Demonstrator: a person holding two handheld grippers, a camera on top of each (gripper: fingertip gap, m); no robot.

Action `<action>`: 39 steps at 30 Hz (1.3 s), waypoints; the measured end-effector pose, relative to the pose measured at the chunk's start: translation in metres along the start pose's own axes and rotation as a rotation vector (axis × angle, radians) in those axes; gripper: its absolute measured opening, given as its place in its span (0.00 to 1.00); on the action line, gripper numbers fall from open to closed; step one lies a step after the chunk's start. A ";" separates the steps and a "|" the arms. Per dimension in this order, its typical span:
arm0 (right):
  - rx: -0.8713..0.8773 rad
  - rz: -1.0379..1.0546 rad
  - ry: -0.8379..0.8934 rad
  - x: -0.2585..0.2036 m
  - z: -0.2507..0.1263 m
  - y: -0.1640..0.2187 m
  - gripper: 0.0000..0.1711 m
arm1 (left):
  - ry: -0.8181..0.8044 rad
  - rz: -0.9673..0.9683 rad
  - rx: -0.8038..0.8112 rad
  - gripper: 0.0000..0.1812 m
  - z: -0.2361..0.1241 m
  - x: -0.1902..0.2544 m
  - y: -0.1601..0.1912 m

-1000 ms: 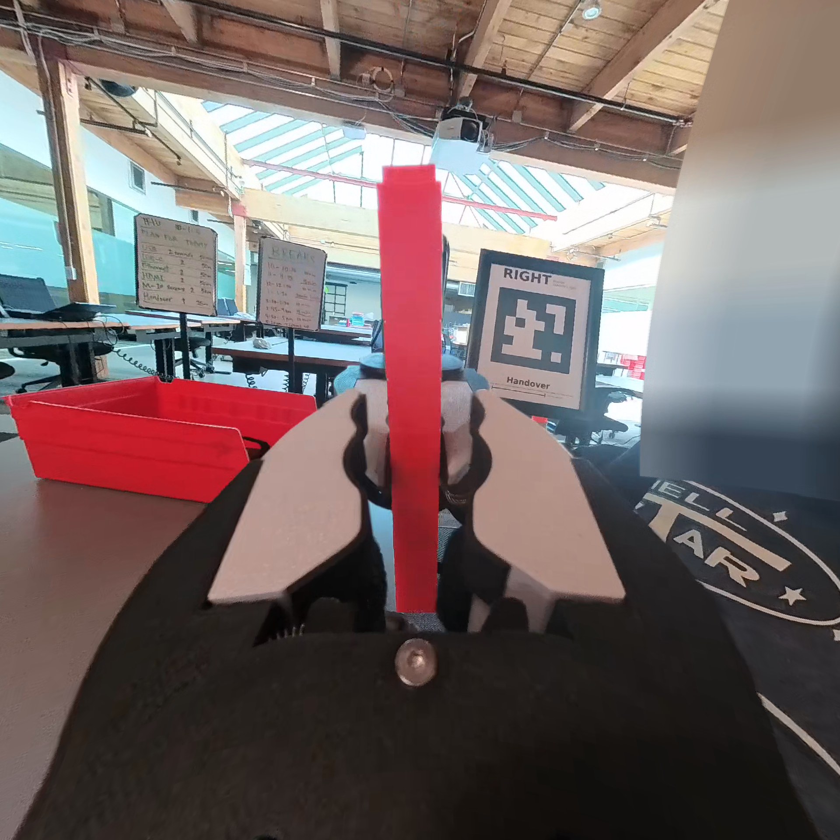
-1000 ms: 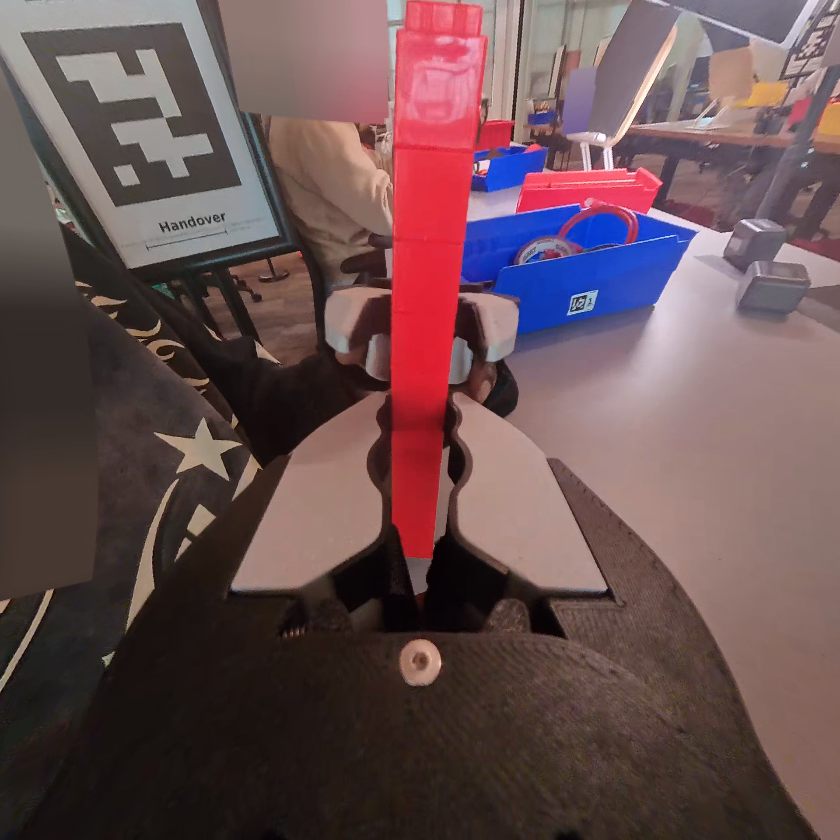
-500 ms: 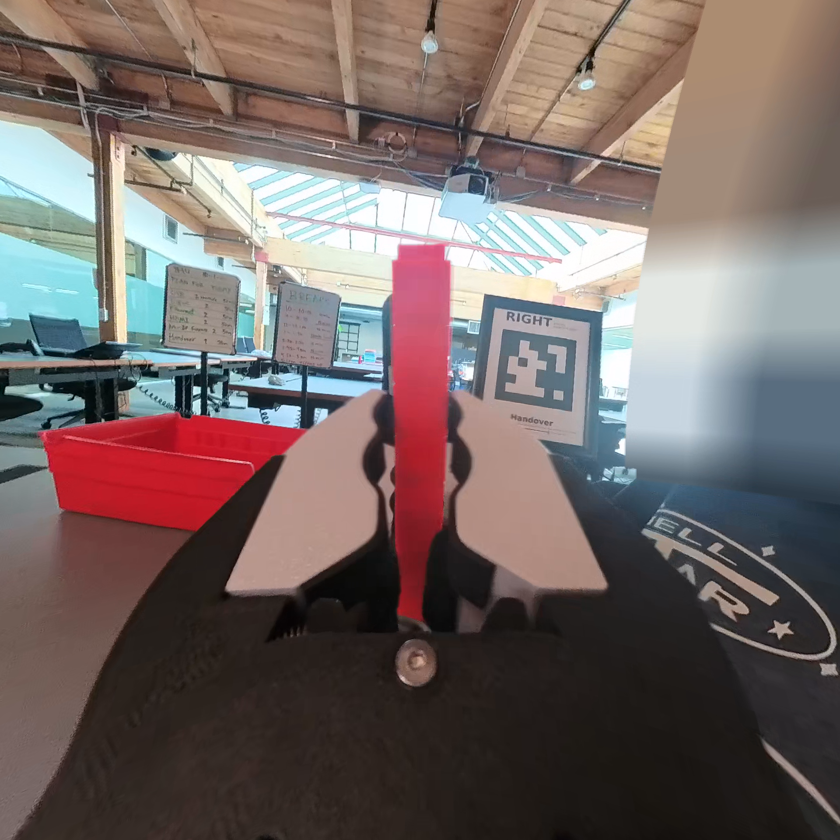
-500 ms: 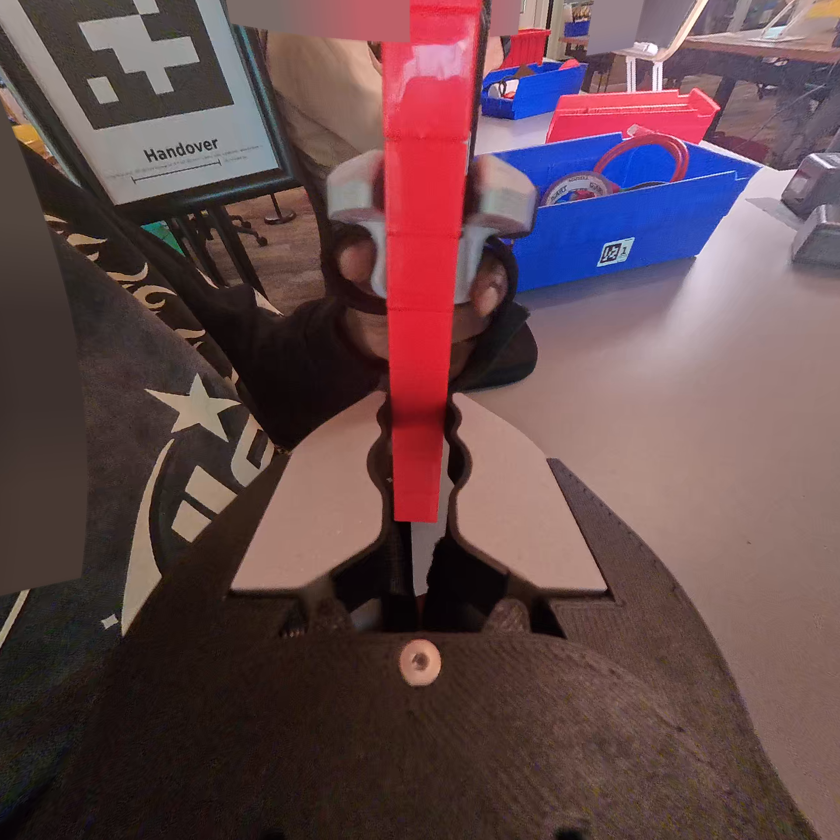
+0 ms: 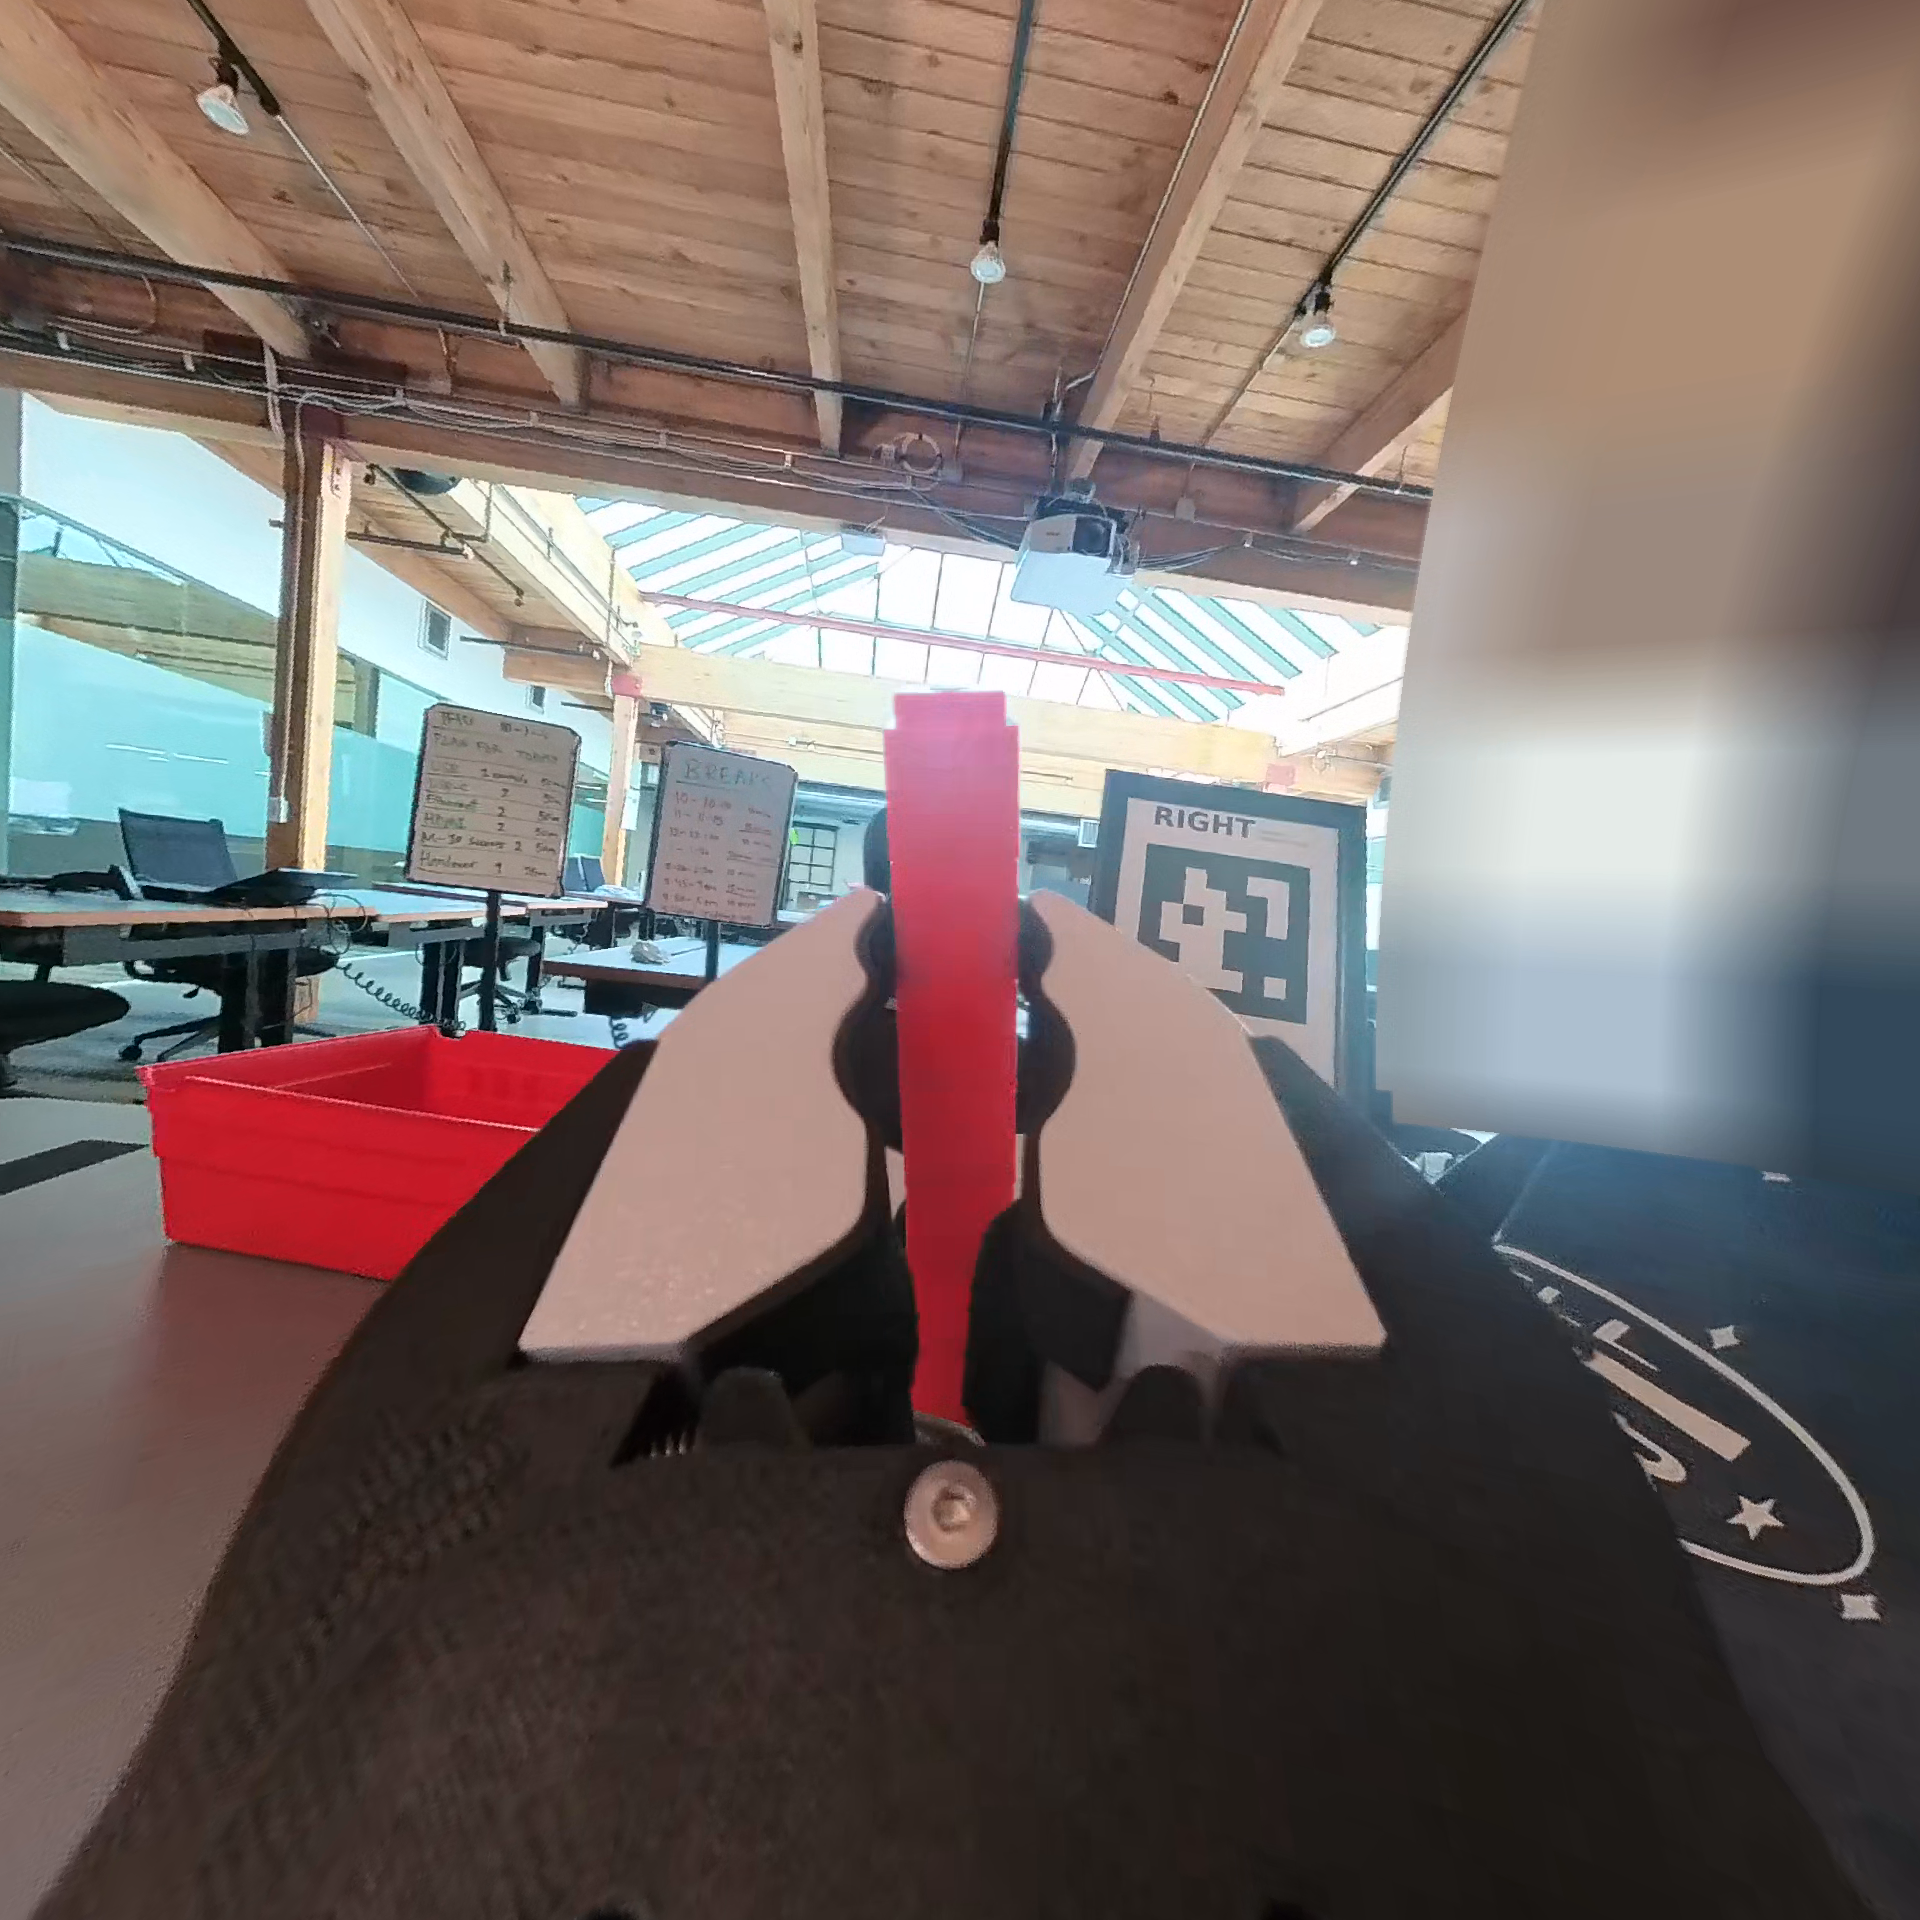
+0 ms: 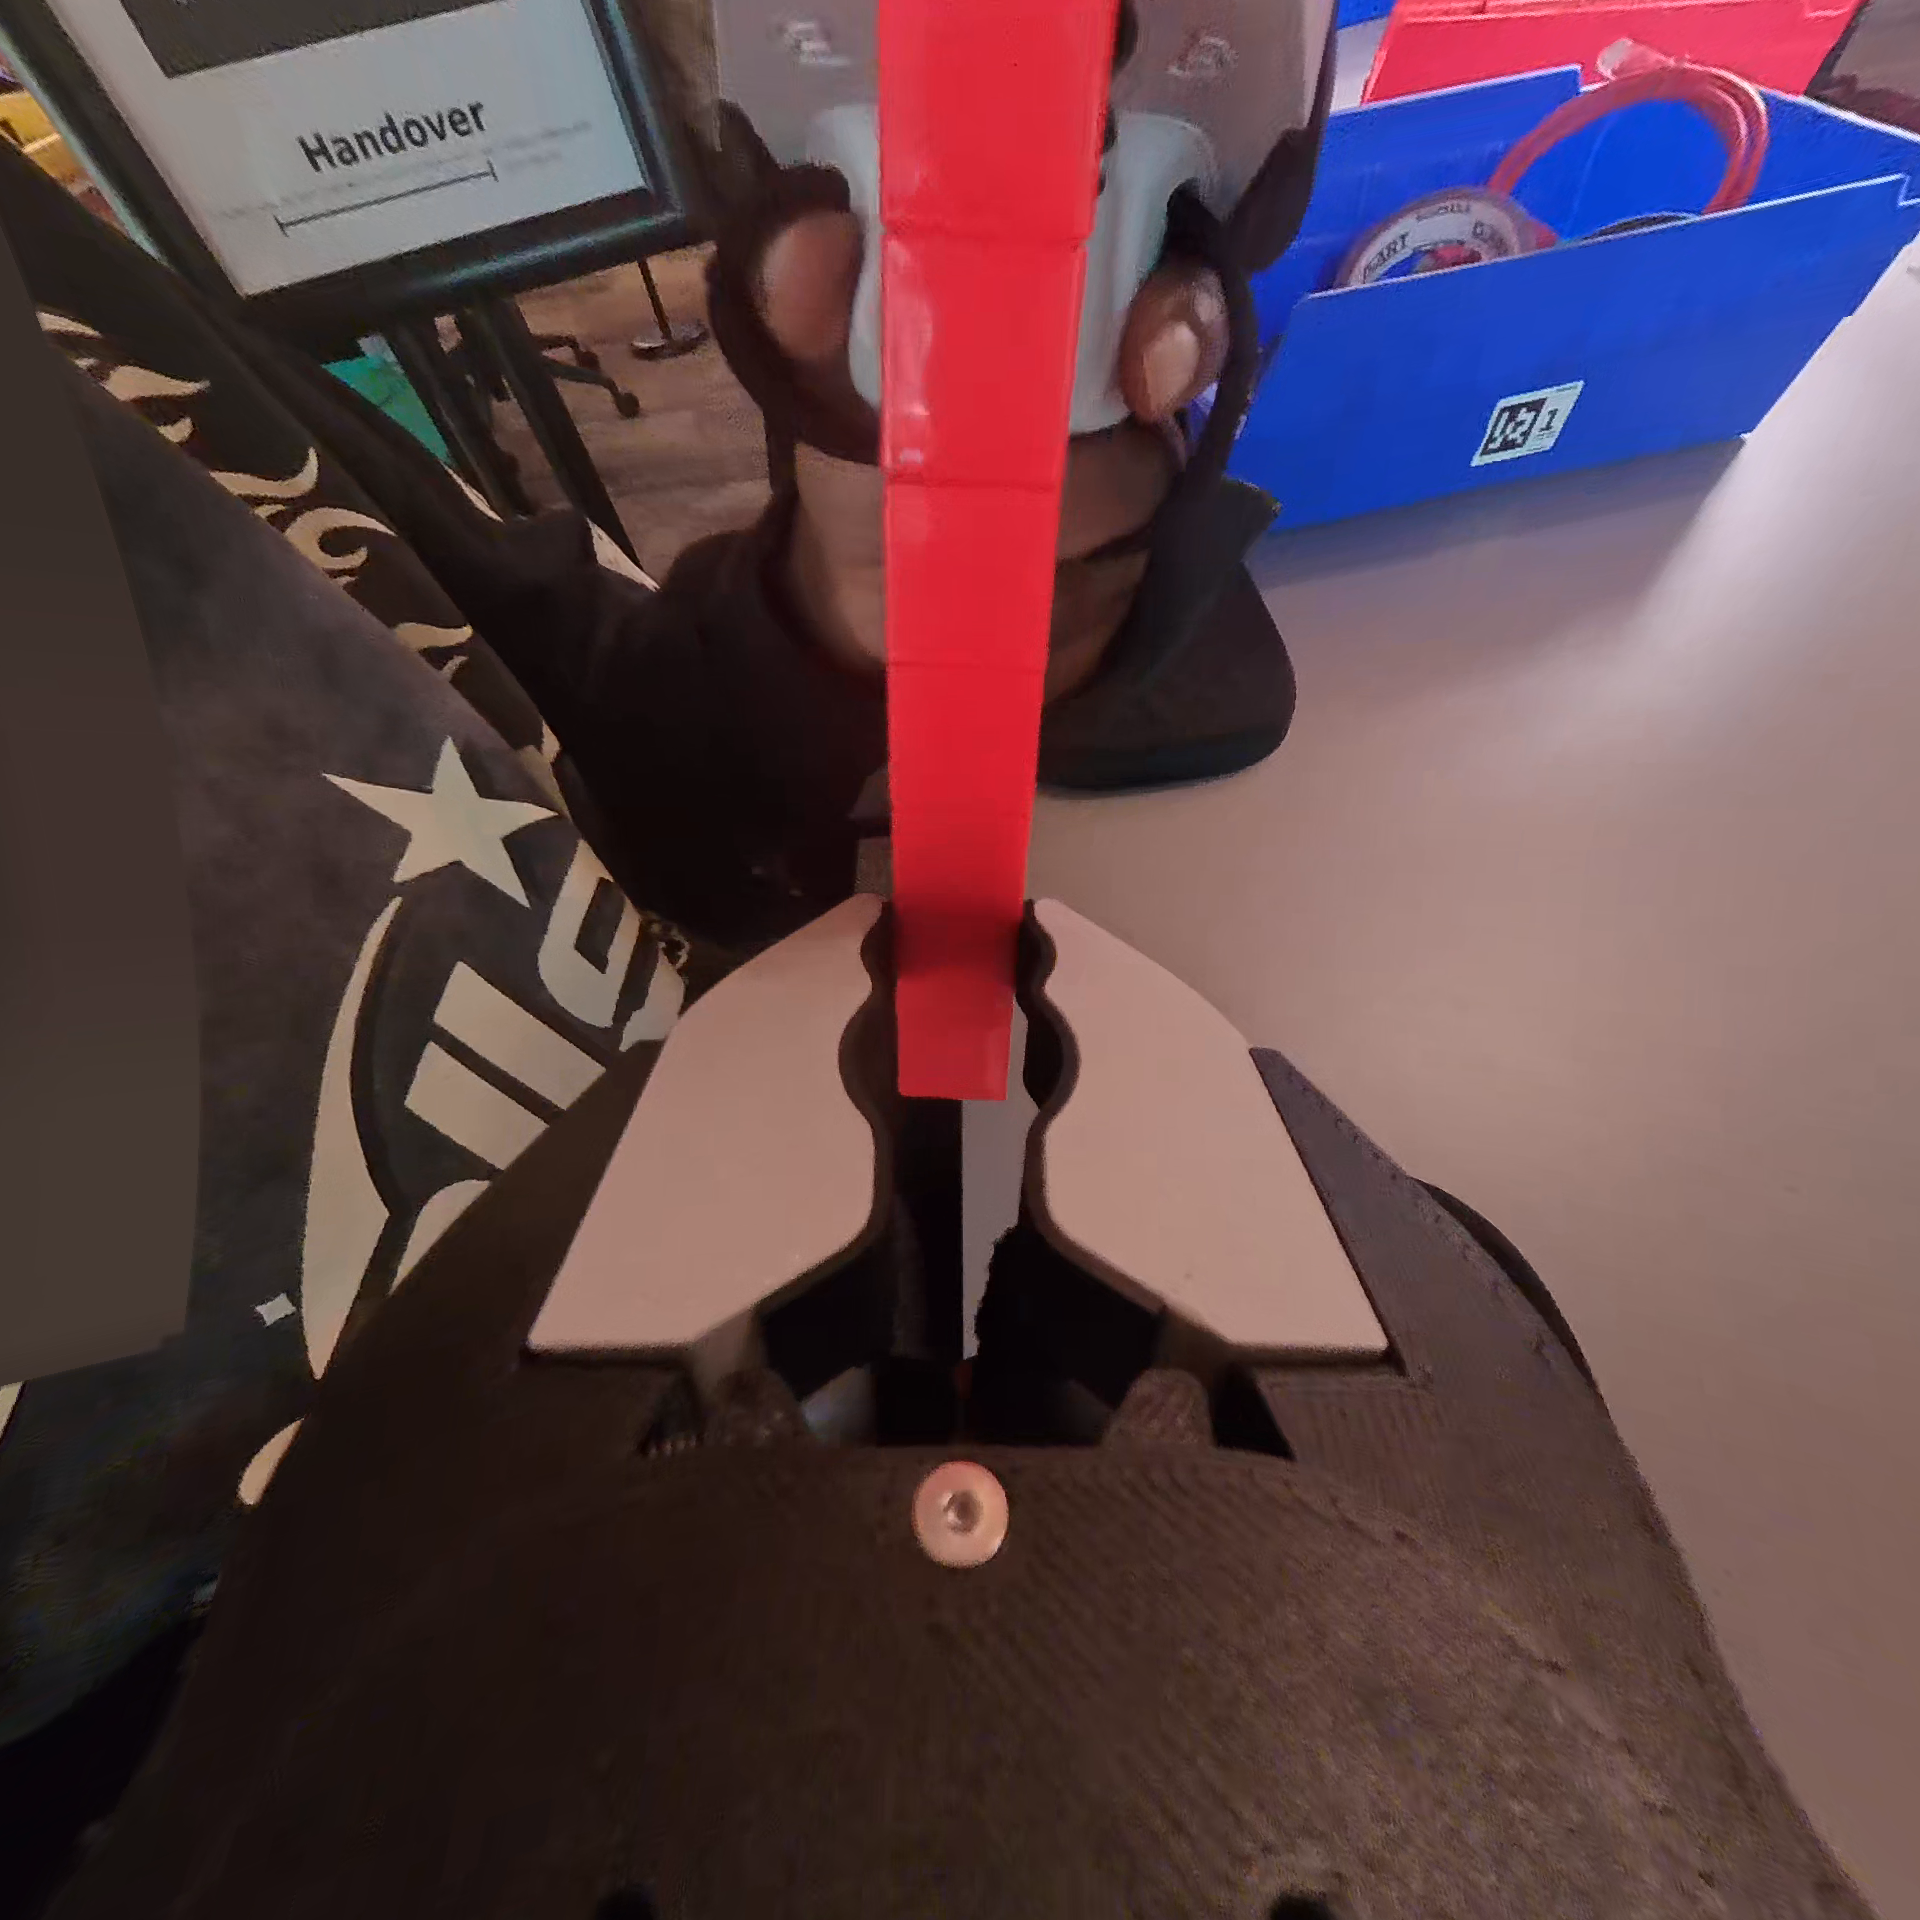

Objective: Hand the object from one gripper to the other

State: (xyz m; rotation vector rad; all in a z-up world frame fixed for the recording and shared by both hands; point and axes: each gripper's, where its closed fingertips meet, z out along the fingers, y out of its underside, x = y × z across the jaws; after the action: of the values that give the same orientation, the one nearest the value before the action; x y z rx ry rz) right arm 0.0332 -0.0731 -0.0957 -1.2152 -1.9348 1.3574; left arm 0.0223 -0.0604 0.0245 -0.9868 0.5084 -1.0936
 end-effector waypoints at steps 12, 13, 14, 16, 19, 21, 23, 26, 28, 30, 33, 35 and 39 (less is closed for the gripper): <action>0.181 0.004 -0.066 0.002 -0.015 -0.019 0.13 | -0.018 -0.023 0.064 0.16 -0.010 -0.006 -0.015; 0.199 0.005 -0.075 0.000 -0.020 -0.022 0.13 | 0.000 -0.039 0.003 0.20 -0.008 -0.006 -0.006; 0.209 0.006 -0.074 -0.001 -0.025 -0.025 0.13 | 0.030 -0.056 -0.057 0.21 -0.007 -0.005 0.004; 0.195 -0.001 -0.045 0.001 -0.034 -0.024 0.13 | 0.077 -0.065 -0.133 0.13 -0.004 0.000 0.018; 0.131 -0.023 0.006 0.002 -0.040 -0.018 0.13 | 0.074 -0.035 -0.182 0.18 0.003 0.003 0.031; 0.090 -0.022 0.022 0.001 -0.040 -0.015 0.13 | 0.067 -0.020 -0.222 0.23 0.006 0.004 0.038; 0.073 -0.032 0.031 -0.001 -0.039 -0.014 0.13 | 0.035 0.024 -0.191 0.12 0.007 0.001 0.036; 0.172 -0.049 0.056 0.000 -0.044 -0.030 0.18 | -0.005 0.007 -0.065 0.12 0.008 -0.002 0.022; 0.363 -0.070 0.093 0.005 -0.055 -0.053 0.27 | -0.050 -0.007 0.087 0.12 0.004 -0.007 0.006; 0.584 -0.046 0.104 0.009 -0.065 -0.075 0.37 | -0.090 -0.015 0.258 0.12 -0.006 -0.011 -0.012; 0.788 0.038 0.070 0.014 -0.058 -0.089 0.42 | -0.131 -0.036 0.408 0.11 -0.018 -0.015 -0.025; 0.896 0.089 0.055 0.016 -0.049 -0.092 0.41 | -0.140 -0.052 0.447 0.11 -0.020 -0.014 -0.025; 1.040 0.140 0.016 0.012 -0.050 -0.096 0.22 | -0.130 -0.079 0.411 0.11 -0.012 -0.013 -0.012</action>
State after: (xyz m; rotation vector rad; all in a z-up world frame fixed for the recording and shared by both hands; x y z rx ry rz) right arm 0.0287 -0.0487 0.0105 -0.8001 -0.8443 2.0050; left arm 0.0020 -0.0550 0.0275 -0.7132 0.1293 -1.1393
